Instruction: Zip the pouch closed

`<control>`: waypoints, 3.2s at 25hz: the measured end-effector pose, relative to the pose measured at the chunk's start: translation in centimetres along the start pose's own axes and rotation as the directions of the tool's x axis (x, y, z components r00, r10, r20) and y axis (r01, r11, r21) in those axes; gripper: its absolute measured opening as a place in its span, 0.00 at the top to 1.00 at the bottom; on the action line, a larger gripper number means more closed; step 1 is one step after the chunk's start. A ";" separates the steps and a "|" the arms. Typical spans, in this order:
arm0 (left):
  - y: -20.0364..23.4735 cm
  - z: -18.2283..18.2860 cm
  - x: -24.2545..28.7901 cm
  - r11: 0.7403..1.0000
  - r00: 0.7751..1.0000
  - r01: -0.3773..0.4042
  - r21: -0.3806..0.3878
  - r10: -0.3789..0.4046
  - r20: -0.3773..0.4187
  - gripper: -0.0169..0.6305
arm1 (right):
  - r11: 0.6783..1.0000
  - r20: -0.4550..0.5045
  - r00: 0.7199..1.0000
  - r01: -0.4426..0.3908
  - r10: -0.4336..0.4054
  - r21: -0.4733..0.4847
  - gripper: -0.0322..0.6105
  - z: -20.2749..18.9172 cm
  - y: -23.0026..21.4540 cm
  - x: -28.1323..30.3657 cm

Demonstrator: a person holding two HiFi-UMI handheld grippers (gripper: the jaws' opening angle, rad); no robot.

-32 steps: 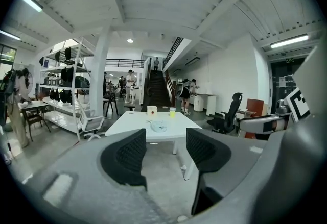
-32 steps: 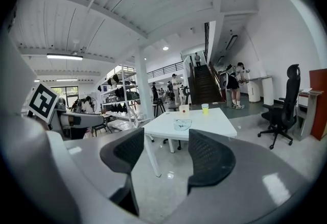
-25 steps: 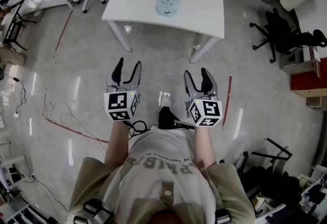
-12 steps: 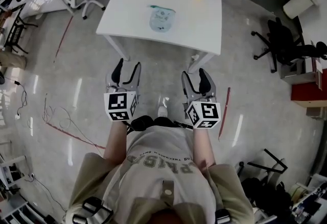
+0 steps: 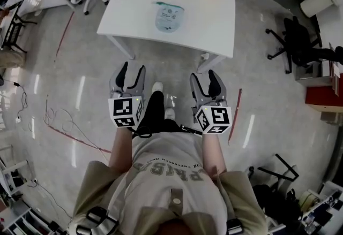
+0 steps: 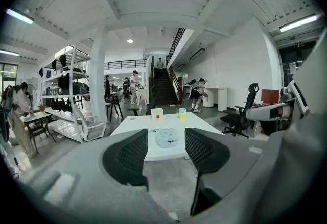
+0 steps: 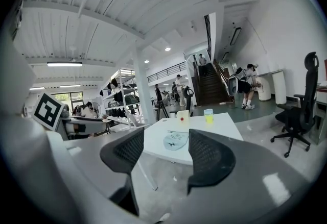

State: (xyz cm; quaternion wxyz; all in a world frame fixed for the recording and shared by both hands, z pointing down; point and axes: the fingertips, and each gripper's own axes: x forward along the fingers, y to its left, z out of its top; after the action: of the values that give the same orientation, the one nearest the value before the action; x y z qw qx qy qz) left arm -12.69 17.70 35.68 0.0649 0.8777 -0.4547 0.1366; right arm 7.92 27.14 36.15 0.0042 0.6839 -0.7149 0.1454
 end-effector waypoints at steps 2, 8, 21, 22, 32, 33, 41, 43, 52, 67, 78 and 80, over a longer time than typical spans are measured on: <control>0.4 0.2 1.1 1.000 1.000 0.005 -0.001 -0.005 -0.002 0.61 | 1.000 -0.004 1.000 0.003 -0.003 0.001 0.56 0.0 -0.2 1.0; 2.3 0.8 5.2 1.000 1.000 0.030 -0.003 -0.030 -0.004 0.61 | 1.000 -0.011 1.000 0.022 -0.022 0.001 0.56 0.2 -0.8 5.0; 8.6 4.9 18.8 0.994 0.995 0.104 0.016 -0.104 -0.011 0.61 | 0.995 -0.006 0.995 0.099 -0.099 0.026 0.56 2.9 -3.2 18.1; 9.0 5.3 19.7 0.994 0.994 0.112 0.018 -0.112 -0.007 0.61 | 0.994 -0.003 0.994 0.106 -0.106 0.030 0.56 3.1 -3.4 18.9; 11.2 6.3 24.9 0.988 0.988 0.156 0.010 -0.156 -0.016 0.61 | 0.988 -0.005 0.990 0.143 -0.143 0.050 0.56 4.5 -4.3 23.3; 11.2 6.2 25.3 0.987 0.987 0.160 0.008 -0.160 -0.023 0.61 | 0.988 -0.010 0.989 0.146 -0.145 0.056 0.56 4.4 -4.4 23.6; 10.8 3.3 28.1 0.987 0.980 0.159 -0.016 -0.160 -0.114 0.61 | 0.988 -0.076 0.989 0.135 -0.129 0.074 0.56 2.7 -6.4 26.2; 10.7 2.9 29.1 0.989 0.981 0.150 -0.019 -0.151 -0.125 0.61 | 0.988 -0.088 0.989 0.129 -0.121 0.085 0.56 2.3 -7.4 27.3; 10.5 4.7 34.5 0.995 0.987 0.092 -0.038 -0.096 -0.131 0.61 | 0.996 -0.099 0.994 0.051 -0.045 0.067 0.56 4.7 -11.9 33.4; 9.7 5.8 41.5 0.998 0.988 0.009 -0.070 -0.019 -0.150 0.61 | 0.995 -0.128 0.990 -0.053 0.063 0.079 0.56 6.3 -18.3 40.0; 10.4 -1.0 43.7 0.994 0.937 0.096 -0.051 -0.107 -0.332 0.61 | 0.988 -0.213 0.976 -0.002 0.035 0.153 0.56 1.9 -19.5 42.6; 10.7 -2.1 44.2 0.990 0.923 0.121 -0.068 -0.137 -0.358 0.61 | 0.989 -0.225 0.974 -0.004 0.037 0.149 0.56 1.5 -19.1 43.3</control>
State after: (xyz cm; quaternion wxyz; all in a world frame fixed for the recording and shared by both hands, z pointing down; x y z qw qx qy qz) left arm 2.50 -22.48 50.75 0.1759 0.8638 -0.3792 0.2813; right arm 24.09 -15.89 47.46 0.0340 0.6537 -0.7042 0.2750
